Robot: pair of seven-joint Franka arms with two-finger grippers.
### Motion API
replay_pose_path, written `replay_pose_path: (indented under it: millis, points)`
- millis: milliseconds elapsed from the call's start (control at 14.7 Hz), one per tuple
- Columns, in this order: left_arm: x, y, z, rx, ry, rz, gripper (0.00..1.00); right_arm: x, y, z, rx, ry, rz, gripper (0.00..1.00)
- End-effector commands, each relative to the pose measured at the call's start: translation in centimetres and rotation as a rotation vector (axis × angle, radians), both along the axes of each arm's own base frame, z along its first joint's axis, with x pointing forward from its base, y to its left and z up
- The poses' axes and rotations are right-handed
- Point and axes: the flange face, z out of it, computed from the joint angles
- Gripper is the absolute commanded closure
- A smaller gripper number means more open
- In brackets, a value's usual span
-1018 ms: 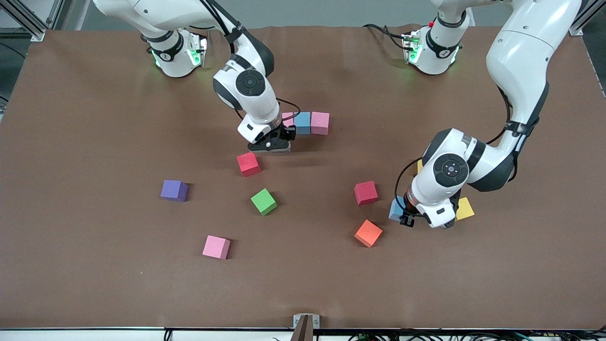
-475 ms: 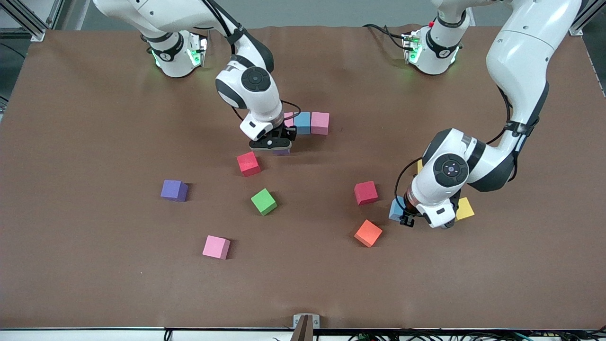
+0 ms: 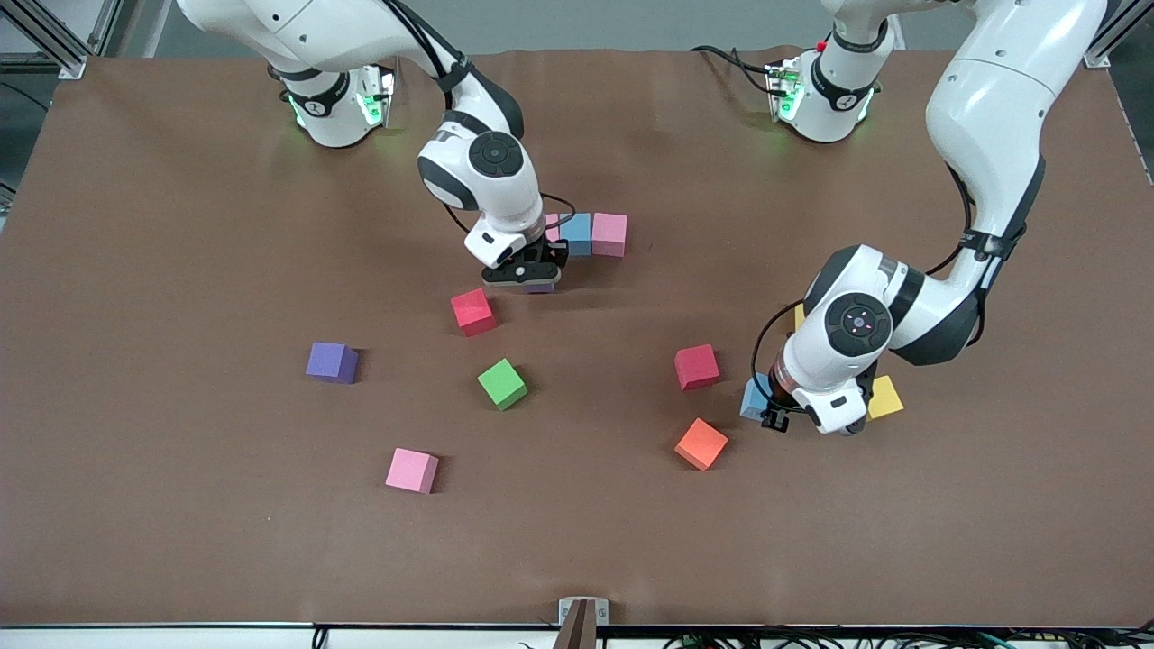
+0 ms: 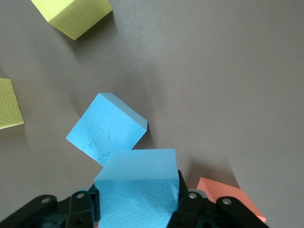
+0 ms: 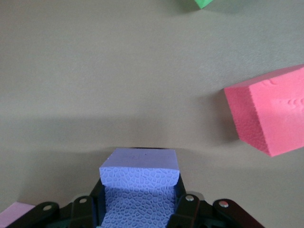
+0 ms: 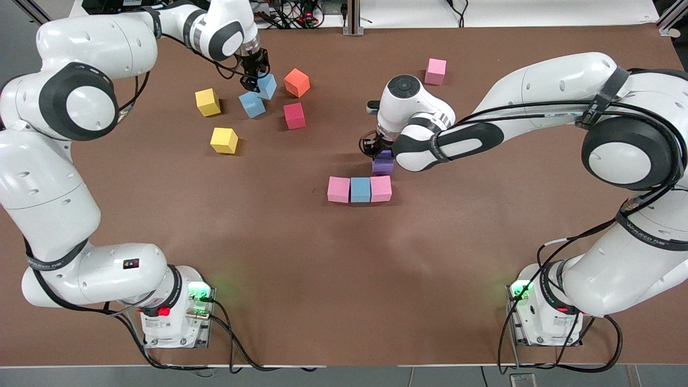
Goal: Arrange 11 blocks into digit 3
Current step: 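Lower the purple cube beside the pink cube and open the right gripper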
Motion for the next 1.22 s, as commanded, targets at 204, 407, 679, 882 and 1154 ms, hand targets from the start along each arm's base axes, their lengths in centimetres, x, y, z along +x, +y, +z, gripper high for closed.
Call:
replay_pose_path:
  millis: [204,407,679,882,1154]
  points:
    - [0.2,-0.2,-0.1,0.005,0.003,-0.015,0.74,-1.2,0.8,-0.5,-0.016,-0.029,0.006,0.99]
    - [0.2,-0.2,-0.2,0.006,0.004,-0.016,0.74,-1.5,1.1,-0.8,-0.014,-0.032,0.013,0.99]
    - [0.2,-0.2,-0.3,0.006,0.006,-0.016,0.74,-1.9,1.3,-1.2,-0.017,-0.033,0.009,0.99]
    - [0.2,-0.2,-0.2,0.005,0.004,-0.015,0.74,-2.0,1.3,-1.3,-0.018,-0.032,0.009,0.99]
    - [0.2,-0.2,-0.2,0.006,0.004,-0.016,0.74,-2.4,1.5,-1.7,-0.021,-0.026,0.015,0.99]
